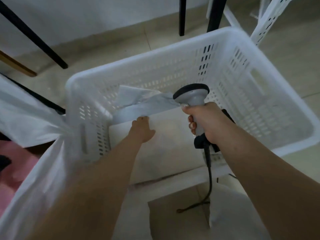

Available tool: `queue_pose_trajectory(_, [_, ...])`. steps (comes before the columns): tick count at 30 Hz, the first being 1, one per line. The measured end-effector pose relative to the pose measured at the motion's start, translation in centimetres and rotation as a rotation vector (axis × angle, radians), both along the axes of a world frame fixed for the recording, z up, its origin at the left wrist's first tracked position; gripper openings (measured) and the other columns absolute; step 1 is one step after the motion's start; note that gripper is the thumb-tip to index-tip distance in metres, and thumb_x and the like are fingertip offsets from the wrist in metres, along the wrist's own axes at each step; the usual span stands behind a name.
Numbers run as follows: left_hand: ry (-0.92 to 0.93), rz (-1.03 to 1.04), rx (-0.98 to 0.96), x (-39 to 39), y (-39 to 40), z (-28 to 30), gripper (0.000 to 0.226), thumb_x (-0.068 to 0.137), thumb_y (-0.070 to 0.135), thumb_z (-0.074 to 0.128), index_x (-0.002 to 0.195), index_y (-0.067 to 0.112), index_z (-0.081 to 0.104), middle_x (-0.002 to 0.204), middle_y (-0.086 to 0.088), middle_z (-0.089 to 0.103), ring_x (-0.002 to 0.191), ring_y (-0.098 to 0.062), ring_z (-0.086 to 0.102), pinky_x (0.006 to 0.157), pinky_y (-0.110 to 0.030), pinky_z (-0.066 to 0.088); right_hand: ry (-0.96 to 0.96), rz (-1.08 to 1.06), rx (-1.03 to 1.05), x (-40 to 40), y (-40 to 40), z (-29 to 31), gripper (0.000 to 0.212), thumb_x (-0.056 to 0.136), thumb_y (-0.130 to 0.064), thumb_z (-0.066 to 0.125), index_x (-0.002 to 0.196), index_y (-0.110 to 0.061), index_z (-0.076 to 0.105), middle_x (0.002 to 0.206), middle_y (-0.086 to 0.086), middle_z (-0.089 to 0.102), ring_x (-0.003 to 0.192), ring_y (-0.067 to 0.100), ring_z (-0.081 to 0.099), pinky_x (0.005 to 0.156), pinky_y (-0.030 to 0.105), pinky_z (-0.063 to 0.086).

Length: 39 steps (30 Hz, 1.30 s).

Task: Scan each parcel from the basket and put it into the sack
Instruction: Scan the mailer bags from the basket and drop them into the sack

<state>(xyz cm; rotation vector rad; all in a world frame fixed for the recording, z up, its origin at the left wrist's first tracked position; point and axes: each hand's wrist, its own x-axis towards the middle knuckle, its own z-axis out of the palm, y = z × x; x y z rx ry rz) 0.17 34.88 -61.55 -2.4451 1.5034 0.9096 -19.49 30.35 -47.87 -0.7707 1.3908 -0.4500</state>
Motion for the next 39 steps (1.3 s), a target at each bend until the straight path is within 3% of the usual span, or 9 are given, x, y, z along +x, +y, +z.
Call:
queue_pose_trajectory(5, [0.162,0.056,0.008,0.4,-2.2,-2.3,0.085,0.097,0.038,0.055,0.156,0.006,0.003,0.163,-0.015,0.005,0.148,-0.031,0.019,0.116,-0.043,0.029,0.013,0.016,0.013,0.2,-0.7,-0.3,0.016,0.092,-0.013,0.066,0.088,-0.003,0.054,0.058,0.007,0.043,0.038,0.014,0.036,0.04,0.018,0.033])
queue_pose_trajectory(8, [0.246,0.153,0.049,0.5,-2.4,-2.9,0.085,0.096,0.047,0.053,0.157,0.012,0.004,0.162,-0.012,0.003,0.14,-0.035,0.032,0.097,-0.045,0.048,0.015,0.021,0.017,0.1,-1.0,-0.3,0.017,0.092,-0.013,0.065,0.084,-0.005,0.053,0.058,0.007,0.043,0.036,0.013,0.035,0.039,0.017,0.032])
queue_pose_trajectory(14, [0.048,0.093,-0.002,-0.1,-3.0,0.1,0.049,0.103,0.03,0.04,0.146,0.008,0.035,0.125,-0.021,0.058,0.108,-0.037,0.06,0.091,-0.042,0.048,0.034,0.006,-0.006,-0.1,-1.5,0.2,0.017,0.091,-0.014,0.067,0.083,-0.006,0.055,0.058,0.006,0.046,0.036,0.011,0.037,0.038,0.016,0.034])
queue_pose_trajectory(17, [0.066,0.145,-0.077,-0.6,-2.7,2.6,0.062,0.108,0.036,0.022,0.109,-0.005,0.068,0.088,-0.021,0.072,0.087,-0.035,0.068,0.085,-0.034,0.047,0.024,-0.015,-0.049,-0.4,-1.3,0.8,0.018,0.091,-0.014,0.068,0.08,-0.006,0.054,0.058,0.006,0.046,0.037,0.012,0.038,0.039,0.016,0.034])
queue_pose_trajectory(21, [-0.008,0.188,-0.342,-1.5,-2.5,5.8,0.067,0.107,0.041,0.022,0.092,0.0,0.073,0.082,-0.016,0.072,0.084,-0.03,0.066,0.079,-0.031,0.045,0.0,-0.083,-0.133,-1.7,-0.7,1.8,0.017,0.09,-0.014,0.067,0.084,-0.005,0.055,0.059,0.007,0.044,0.035,0.012,0.037,0.038,0.016,0.033])
queue_pose_trajectory(27, [-0.068,0.177,-0.53,-5.0,0.5,13.7,0.066,0.103,0.048,0.034,0.051,0.009,0.042,0.052,-0.008,0.046,0.056,-0.023,0.044,0.065,-0.035,0.04,-0.029,-0.129,-0.184,-4.0,1.7,4.8,0.02,0.089,-0.014,0.069,0.079,-0.006,0.054,0.056,0.007,0.045,0.036,0.014,0.038,0.042,0.021,0.035])
queue_pose_trajectory(32, [0.01,0.22,-0.685,-6.1,6.9,18.5,0.029,0.081,0.022,0.077,0.08,0.014,0.049,0.094,-0.005,0.051,0.086,-0.026,0.053,0.072,-0.026,0.037,-0.11,-0.141,-0.213,-4.5,5.1,8.5,0.017,0.089,-0.013,0.069,0.083,-0.007,0.054,0.058,0.007,0.044,0.037,0.013,0.036,0.041,0.018,0.034])
queue_pose_trajectory(36, [0.067,0.194,-0.873,-7.1,10.7,23.5,0.074,0.079,-0.004,0.073,0.139,0.019,0.038,0.142,-0.007,0.028,0.105,-0.009,0.037,0.091,-0.007,0.027,-0.18,-0.094,-0.248,-4.3,7.4,10.4,0.016,0.089,-0.015,0.069,0.088,-0.006,0.056,0.058,0.006,0.045,0.035,0.011,0.038,0.042,0.019,0.037])
queue_pose_trajectory(39, [0.046,0.243,-0.929,-8.1,12.4,25.5,0.097,0.082,-0.005,0.07,0.155,0.022,0.013,0.16,-0.012,0.004,0.125,-0.002,0.023,0.092,-0.001,0.012,-0.163,-0.086,-0.268,-4.0,8.2,11.1,0.018,0.087,-0.017,0.071,0.085,-0.005,0.057,0.057,0.005,0.048,0.035,0.011,0.04,0.042,0.021,0.038])
